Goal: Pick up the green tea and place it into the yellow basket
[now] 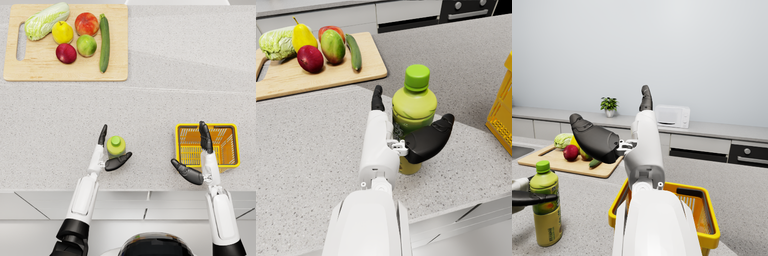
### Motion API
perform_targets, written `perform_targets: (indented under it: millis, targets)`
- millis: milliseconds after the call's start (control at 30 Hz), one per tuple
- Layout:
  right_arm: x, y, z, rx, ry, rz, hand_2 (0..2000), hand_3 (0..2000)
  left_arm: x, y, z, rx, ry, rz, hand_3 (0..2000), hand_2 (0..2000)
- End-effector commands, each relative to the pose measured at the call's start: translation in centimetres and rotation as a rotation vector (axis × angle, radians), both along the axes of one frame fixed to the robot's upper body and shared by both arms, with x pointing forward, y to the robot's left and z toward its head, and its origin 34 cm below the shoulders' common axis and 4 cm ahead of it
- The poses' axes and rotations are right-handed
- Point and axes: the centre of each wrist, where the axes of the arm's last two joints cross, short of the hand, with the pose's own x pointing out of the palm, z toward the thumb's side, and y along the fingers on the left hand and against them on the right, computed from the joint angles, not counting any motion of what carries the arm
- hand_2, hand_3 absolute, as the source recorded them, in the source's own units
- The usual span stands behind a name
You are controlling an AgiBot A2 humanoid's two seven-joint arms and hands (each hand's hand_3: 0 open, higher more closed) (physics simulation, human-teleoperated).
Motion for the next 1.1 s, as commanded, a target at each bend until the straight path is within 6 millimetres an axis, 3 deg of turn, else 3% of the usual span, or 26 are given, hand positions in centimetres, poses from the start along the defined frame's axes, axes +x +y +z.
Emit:
perform_targets:
  millis: [33,167,200,233,300,400,500,633,800,967,1000,1033,1100]
  targets:
    - [0.3,0.2,0.1,0.006,-0.004,0.002,0,0,1.3,-0.2,0.7,-0.023,-0.004,0.001,653,2000]
    - [0.7,0.9,0.3,0.019,-0.005,0.020,0,0,1.3,-1.5,2.0,-0.026,-0.053,-0.024,1960,2000]
    - [0.7,1.3,0.3,0.021,-0.004,0.033,0,0,1.2,-1.7,4.3,-0.058,-0.142,-0.026,2000,2000]
    - [0.9,2.3,-0.1,0.018,0.013,0.066,0,0,1.1,-2.6,7.8,-0.101,-0.266,-0.068,2000,2000]
    - [1.4,3.7,-0.4,0.021,0.030,0.107,0,0,1.3,-3.3,12.2,-0.158,-0.410,-0.118,2000,2000]
    - [1.7,5.7,-0.7,0.022,0.048,0.166,0,0,0.6,-4.3,16.8,-0.212,-0.564,-0.175,2000,2000]
    - [2.3,6.7,-1.1,0.025,0.071,0.186,0,0,-0.3,-5.3,19.2,-0.243,-0.651,-0.222,2000,2000]
    - [3.0,7.6,-0.7,0.042,0.069,0.198,0,0,-1.4,-7.1,19.7,-0.251,-0.676,-0.296,2000,2000]
    - [4.1,9.7,-0.2,-0.137,-0.003,0.149,0,0,-2.4,-9.0,19.5,-0.249,-0.671,-0.376,2000,2000]
    - [5.0,10.7,0.8,-0.208,-0.053,0.120,0,0,-3.4,-10.3,18.7,-0.224,-0.657,-0.429,2000,2000]
    - [5.1,10.5,0.9,-0.213,-0.057,0.110,1361,327,-3.4,-10.3,18.7,-0.221,-0.659,-0.420,2000,2000]
    - [5.2,10.4,0.8,-0.286,-0.053,0.224,2000,653,-3.4,-10.2,18.7,-0.211,-0.662,-0.419,2000,2000]
    - [5.2,10.3,0.8,-0.354,-0.056,0.318,2000,1307,-3.5,-10.1,18.7,-0.200,-0.669,-0.425,2000,2000]
